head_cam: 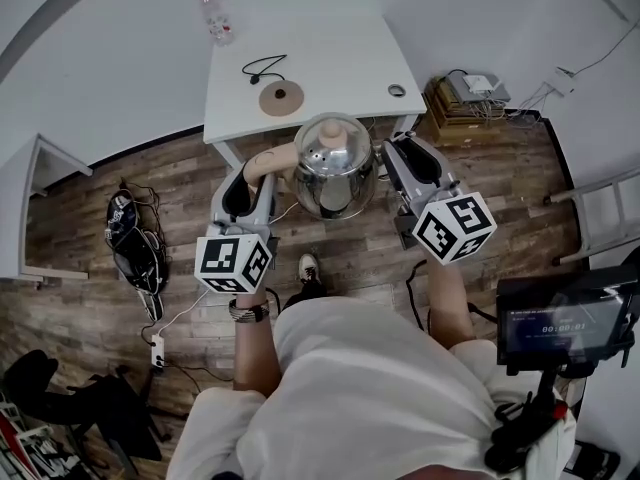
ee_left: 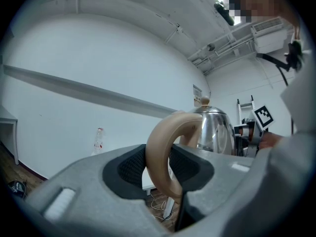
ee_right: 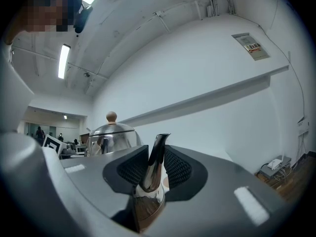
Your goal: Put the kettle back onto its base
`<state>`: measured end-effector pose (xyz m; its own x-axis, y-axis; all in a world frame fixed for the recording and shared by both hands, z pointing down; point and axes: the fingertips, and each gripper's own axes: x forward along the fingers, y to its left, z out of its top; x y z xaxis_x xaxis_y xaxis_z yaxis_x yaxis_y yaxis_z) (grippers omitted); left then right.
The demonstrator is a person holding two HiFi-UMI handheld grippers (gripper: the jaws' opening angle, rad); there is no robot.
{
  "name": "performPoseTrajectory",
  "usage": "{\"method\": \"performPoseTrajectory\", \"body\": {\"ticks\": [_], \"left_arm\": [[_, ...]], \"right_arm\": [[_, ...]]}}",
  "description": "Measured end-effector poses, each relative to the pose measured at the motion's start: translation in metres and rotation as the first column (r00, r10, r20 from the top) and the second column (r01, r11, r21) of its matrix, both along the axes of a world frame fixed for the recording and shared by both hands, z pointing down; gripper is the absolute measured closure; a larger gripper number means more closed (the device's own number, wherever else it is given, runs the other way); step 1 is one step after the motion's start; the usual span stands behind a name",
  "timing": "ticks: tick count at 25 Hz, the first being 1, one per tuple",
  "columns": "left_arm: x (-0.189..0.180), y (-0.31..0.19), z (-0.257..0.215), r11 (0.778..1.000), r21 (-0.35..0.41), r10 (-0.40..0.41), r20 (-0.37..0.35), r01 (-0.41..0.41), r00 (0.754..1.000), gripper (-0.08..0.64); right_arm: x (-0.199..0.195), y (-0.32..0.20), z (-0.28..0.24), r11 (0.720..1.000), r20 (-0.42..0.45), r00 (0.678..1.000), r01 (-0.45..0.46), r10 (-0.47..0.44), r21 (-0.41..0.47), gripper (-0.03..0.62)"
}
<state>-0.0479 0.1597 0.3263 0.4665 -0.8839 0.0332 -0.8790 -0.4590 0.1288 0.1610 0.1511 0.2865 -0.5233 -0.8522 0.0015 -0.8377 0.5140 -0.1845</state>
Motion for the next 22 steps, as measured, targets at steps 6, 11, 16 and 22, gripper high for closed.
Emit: {"method": "performPoseTrajectory", "body": {"ticks": [6,11,16,22], "left_arm": [[-0.026,-0.049,-0.01,1.0,0.006,0.007,0.0,-0.007,1.0,0.41],[-0.053,-0.093,-0.008,1.0,0.001,0.019,0.0,-0.019,1.0,0.41],[-0.099,-0.158,0.015,0.999,-0.032,0.037,-0.007,-0.037,0.999,0.409],[-0.1,-0.17,0.006,0.998,-0.033,0.057,0.0,-0.057,0.998,0.408]], "right_arm": [[-0.025,-0.048,-0.007,1.0,0.026,0.999,-0.019,0.019,-0.007,0.491],[-0.052,-0.089,-0.004,0.999,0.047,0.998,-0.031,0.031,-0.015,0.494],[-0.097,-0.151,0.017,0.998,0.051,0.997,-0.049,0.051,-0.046,0.495],[-0.098,-0.162,0.006,0.997,0.076,0.994,-0.072,0.075,-0.039,0.497]]}}
